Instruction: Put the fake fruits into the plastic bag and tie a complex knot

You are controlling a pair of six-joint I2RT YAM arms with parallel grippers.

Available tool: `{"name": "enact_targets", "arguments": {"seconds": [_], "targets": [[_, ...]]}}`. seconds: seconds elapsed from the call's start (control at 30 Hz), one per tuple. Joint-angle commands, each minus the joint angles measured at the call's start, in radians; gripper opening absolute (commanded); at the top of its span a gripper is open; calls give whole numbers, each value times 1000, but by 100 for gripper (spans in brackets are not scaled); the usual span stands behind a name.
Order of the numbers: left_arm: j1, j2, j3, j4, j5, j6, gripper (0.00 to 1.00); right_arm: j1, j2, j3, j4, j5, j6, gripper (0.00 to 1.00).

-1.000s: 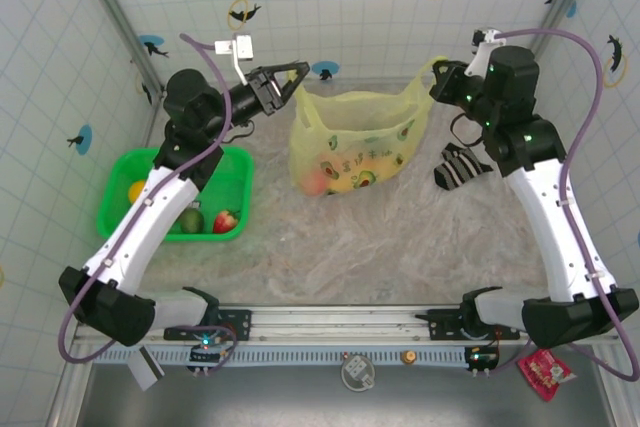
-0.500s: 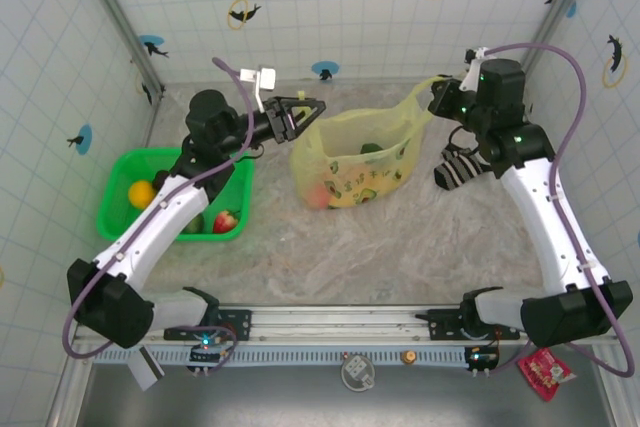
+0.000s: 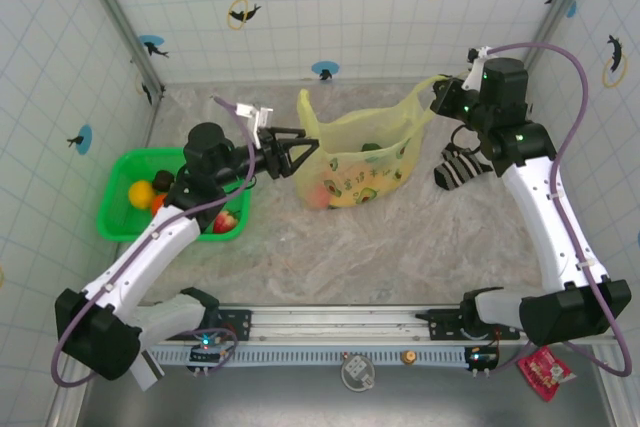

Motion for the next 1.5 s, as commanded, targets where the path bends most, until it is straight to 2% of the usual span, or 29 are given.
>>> {"name": "enact_targets", "arguments": {"seconds": [0.0, 0.07, 0.17, 0.2, 0.3, 0.33, 0.4, 0.57, 0.9, 1.07, 1.3, 1.37, 1.47], "targets": [[-4, -84, -30, -42, -123, 140, 68, -10, 3, 32, 39, -11, -16, 0], [-5, -133, -66, -40, -217, 185, 58, -11, 2, 29, 40, -21, -20, 0], [-5, -168, -115, 8, -213, 267, 54, -11, 0, 27, 46, -30, -21, 0], [-5, -167, -127, 26, -193, 282, 55, -11, -2, 26, 46, -34, -22, 0], [-5, -123, -133, 63, -161, 310, 71, -11, -5, 21, 51, -40, -22, 0], [-9, -104, -136, 88, -166, 316, 84, -11, -5, 19, 52, -43, -21, 0], [-11, -78, -153, 160, -188, 338, 96, -11, -5, 16, 54, -47, -20, 0], [-15, -25, -226, 396, -175, 425, 97, -11, -7, 12, 57, -55, -19, 0], [-15, 179, -166, 550, -90, 497, 96, -11, 3, 8, 65, -72, -13, 0], [-15, 234, -172, 644, -97, 494, 86, -12, 2, -8, 67, -79, -10, 1], [-16, 272, -173, 728, -75, 480, 56, -16, 9, -14, 14, -41, -36, 1], [-17, 275, -185, 767, -87, 462, 45, -14, 2, -20, 7, -28, -49, 4], [-18, 286, -195, 820, -92, 425, 24, -9, -4, 1, -26, 6, -73, 20]]}}
